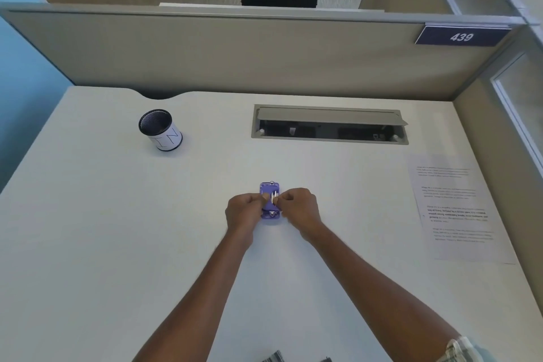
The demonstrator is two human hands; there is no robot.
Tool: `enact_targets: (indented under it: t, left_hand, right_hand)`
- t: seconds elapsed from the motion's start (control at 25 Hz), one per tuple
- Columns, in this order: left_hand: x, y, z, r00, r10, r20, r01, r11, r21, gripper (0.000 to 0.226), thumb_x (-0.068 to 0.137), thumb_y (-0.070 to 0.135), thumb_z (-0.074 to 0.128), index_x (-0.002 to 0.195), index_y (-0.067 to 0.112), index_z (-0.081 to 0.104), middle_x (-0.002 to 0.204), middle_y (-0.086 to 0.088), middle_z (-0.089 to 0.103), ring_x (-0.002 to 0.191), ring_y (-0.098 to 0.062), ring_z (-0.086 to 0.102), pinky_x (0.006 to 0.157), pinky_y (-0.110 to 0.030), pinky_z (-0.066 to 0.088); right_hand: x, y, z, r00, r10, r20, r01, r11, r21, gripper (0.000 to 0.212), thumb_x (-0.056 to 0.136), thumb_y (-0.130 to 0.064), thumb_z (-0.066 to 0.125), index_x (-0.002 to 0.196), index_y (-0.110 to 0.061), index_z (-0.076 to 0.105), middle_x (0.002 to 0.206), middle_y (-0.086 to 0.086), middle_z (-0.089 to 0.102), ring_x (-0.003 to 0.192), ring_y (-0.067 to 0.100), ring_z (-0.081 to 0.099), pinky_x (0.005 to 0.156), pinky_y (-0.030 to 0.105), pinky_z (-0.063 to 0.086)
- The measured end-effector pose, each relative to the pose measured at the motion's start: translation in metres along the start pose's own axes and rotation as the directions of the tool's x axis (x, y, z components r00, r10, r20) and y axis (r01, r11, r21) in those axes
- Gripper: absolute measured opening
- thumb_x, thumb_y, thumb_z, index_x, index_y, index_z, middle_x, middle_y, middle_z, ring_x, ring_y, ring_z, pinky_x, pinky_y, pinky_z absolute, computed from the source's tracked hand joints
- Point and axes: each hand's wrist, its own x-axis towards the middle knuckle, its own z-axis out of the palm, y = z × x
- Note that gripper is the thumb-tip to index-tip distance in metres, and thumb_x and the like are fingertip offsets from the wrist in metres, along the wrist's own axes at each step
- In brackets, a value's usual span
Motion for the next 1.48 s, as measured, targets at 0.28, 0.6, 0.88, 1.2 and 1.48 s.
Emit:
enact_targets:
  t: [0.28, 0.6, 0.88, 1.2, 1.48]
  left_hand:
    - [0.011, 0.009, -0.072, 0.987, 0.075, -0.142, -0.074, 0.997, 0.011, 0.023, 0.100, 0.023, 0.075, 0.077, 0.023, 0.079, 0.090, -0.003, 0.082, 0.087, -0.026, 0.071, 0.102, -0.055, 0.064]
    - [0.031, -0.005, -0.167, 0.962, 0.062, -0.265, -0.060, 0.998, 0.015, 0.024, 0.102, 0.023, 0.072, 0.078, 0.019, 0.079, 0.090, -0.005, 0.080, 0.088, -0.028, 0.070, 0.103, -0.057, 0.063]
    - [0.067, -0.028, -0.226, 0.951, 0.048, -0.306, -0.054, 0.999, -0.011, 0.034, 0.101, 0.023, 0.074, 0.095, -0.010, 0.077, 0.084, -0.015, 0.069, 0.082, -0.025, 0.057, 0.082, -0.042, 0.054]
    - [0.096, -0.045, -0.261, 0.951, -0.013, -0.308, 0.002, 0.999, -0.036, 0.025, 0.099, 0.021, 0.074, 0.090, -0.001, 0.082, 0.087, -0.021, 0.076, 0.079, -0.028, 0.063, 0.082, -0.039, 0.054]
    - [0.101, -0.052, -0.269, 0.959, -0.019, -0.284, 0.003, 0.998, -0.055, 0.020, 0.100, 0.021, 0.075, 0.089, 0.007, 0.083, 0.077, -0.006, 0.074, 0.073, -0.025, 0.062, 0.076, -0.035, 0.052]
  right_hand:
    - [-0.020, -0.044, 0.059, 0.993, -0.087, 0.084, 0.079, 0.991, 0.104, 0.023, 0.092, -0.006, 0.061, 0.088, 0.015, 0.068, 0.095, 0.035, 0.072, 0.073, 0.023, 0.053, 0.067, 0.038, 0.043]
    - [-0.035, -0.081, 0.149, 0.966, -0.121, 0.227, 0.101, 0.990, 0.100, 0.022, 0.092, -0.001, 0.057, 0.093, 0.008, 0.077, 0.102, 0.030, 0.078, 0.076, 0.024, 0.063, 0.072, 0.048, 0.058]
    - [-0.030, -0.098, 0.213, 0.950, -0.105, 0.295, 0.102, 0.994, 0.025, 0.018, 0.093, -0.004, 0.063, 0.095, 0.005, 0.080, 0.103, 0.027, 0.079, 0.079, 0.024, 0.066, 0.077, 0.052, 0.062]
    - [-0.019, -0.109, 0.256, 0.929, -0.039, 0.369, 0.059, 0.997, -0.043, 0.022, 0.089, 0.000, 0.060, 0.098, 0.016, 0.072, 0.079, 0.015, 0.063, 0.073, 0.026, 0.058, 0.071, 0.040, 0.050]
    - [-0.015, -0.105, 0.266, 0.928, -0.058, 0.368, 0.078, 0.996, -0.039, 0.022, 0.090, -0.003, 0.063, 0.098, 0.015, 0.073, 0.079, 0.013, 0.064, 0.074, 0.024, 0.058, 0.072, 0.039, 0.051]
